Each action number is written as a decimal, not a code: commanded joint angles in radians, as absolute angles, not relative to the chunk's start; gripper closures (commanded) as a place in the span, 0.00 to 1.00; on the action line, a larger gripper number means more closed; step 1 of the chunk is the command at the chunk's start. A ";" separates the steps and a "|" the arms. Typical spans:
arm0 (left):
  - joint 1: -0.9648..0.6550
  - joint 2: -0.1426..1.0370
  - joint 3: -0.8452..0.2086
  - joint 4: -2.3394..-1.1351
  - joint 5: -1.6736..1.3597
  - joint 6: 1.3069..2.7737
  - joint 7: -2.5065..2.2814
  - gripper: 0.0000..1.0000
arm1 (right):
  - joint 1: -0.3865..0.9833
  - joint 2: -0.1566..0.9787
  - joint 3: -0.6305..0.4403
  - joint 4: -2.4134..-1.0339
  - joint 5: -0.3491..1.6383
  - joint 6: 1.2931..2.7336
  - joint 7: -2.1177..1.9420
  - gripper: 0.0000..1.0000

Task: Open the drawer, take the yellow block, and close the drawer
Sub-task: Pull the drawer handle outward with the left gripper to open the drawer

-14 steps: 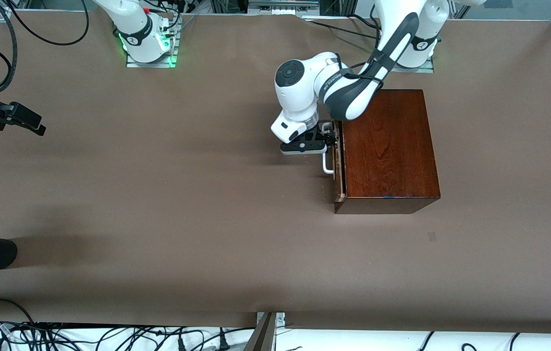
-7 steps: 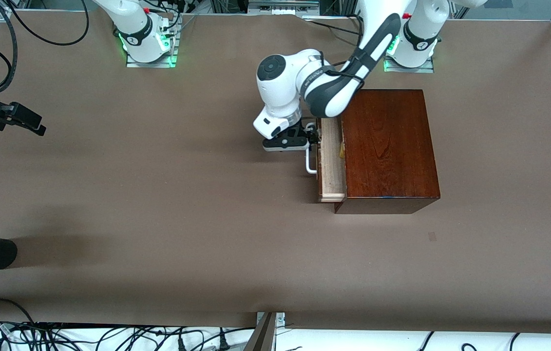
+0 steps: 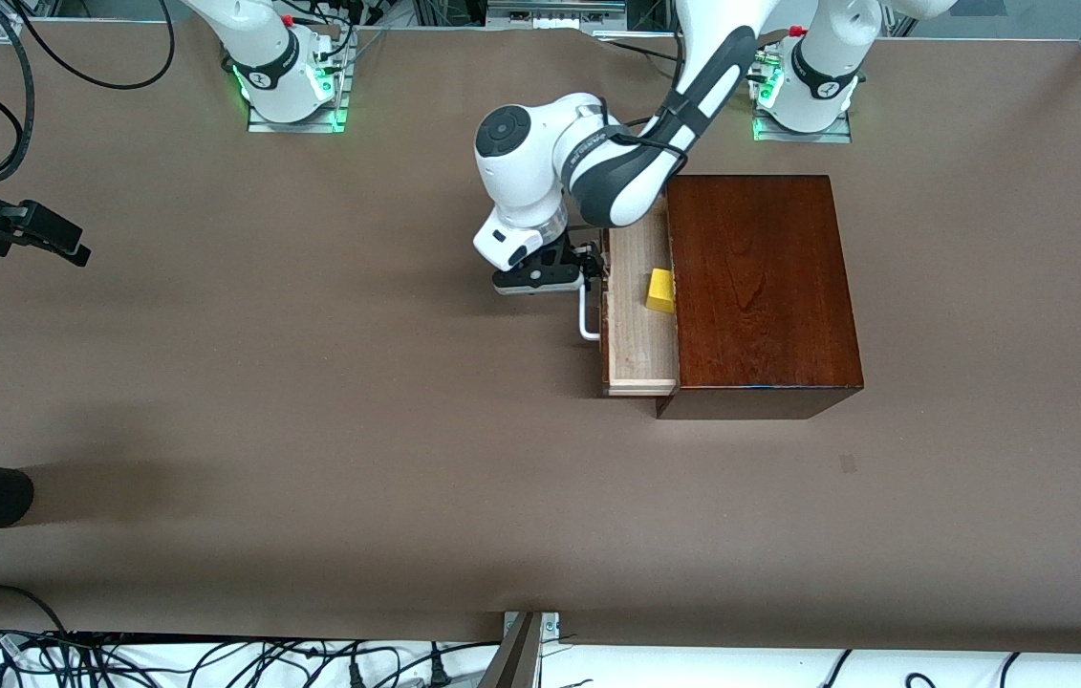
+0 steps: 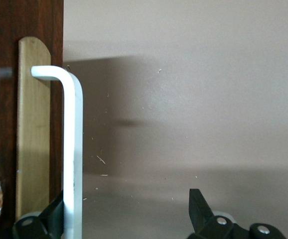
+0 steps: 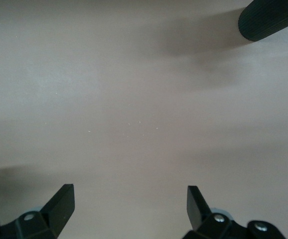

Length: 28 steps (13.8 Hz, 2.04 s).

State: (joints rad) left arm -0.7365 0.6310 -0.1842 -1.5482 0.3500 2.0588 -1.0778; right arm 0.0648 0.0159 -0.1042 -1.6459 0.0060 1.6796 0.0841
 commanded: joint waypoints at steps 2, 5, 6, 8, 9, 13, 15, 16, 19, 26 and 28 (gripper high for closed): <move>-0.784 0.681 -0.184 -1.459 0.298 2.066 -1.094 0.00 | 0.055 0.029 -0.095 -1.618 0.002 1.674 0.097 0.00; -0.825 0.701 -0.152 -1.425 0.275 2.065 -1.097 0.00 | 0.055 0.029 -0.097 -1.618 0.002 1.674 0.097 0.00; -0.839 0.712 -0.134 -1.407 0.262 2.051 -1.097 0.00 | 0.055 0.029 -0.097 -1.618 0.002 1.674 0.097 0.00; -0.862 0.732 -0.118 -1.368 0.246 2.040 -1.097 0.00 | 0.055 0.029 -0.097 -1.618 0.002 1.674 0.097 0.00; -0.865 0.738 -0.112 -1.362 0.241 2.040 -1.097 0.00 | 0.055 0.029 -0.097 -1.618 0.002 1.674 0.097 0.00; -0.870 0.745 -0.110 -1.347 0.239 2.043 -1.097 0.00 | 0.055 0.029 -0.095 -1.617 0.002 1.674 0.097 0.00; -0.873 0.753 -0.112 -1.335 0.239 2.045 -1.097 0.00 | 0.055 0.034 -0.095 -1.617 0.003 1.671 0.095 0.00; -0.873 0.755 -0.110 -1.327 0.239 2.045 -1.097 0.00 | 0.057 0.034 -0.095 -1.617 0.005 1.671 0.097 0.00; -0.873 0.755 -0.112 -1.325 0.238 2.051 -1.097 0.00 | 0.058 0.034 -0.095 -1.617 0.006 1.671 0.098 0.00; -0.871 0.724 -0.112 -1.328 0.241 2.040 -1.089 0.00 | 0.061 0.041 -0.094 -1.589 0.006 1.661 0.095 0.00; -0.868 0.709 -0.114 -1.330 0.242 2.025 -1.088 0.00 | 0.063 0.041 -0.092 -1.585 0.006 1.661 0.095 0.00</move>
State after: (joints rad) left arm -0.8560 0.7240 -0.1123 -1.3578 0.2747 2.0360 -1.0853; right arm 0.0659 0.0209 -0.1006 -1.6235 0.0061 1.6795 0.0841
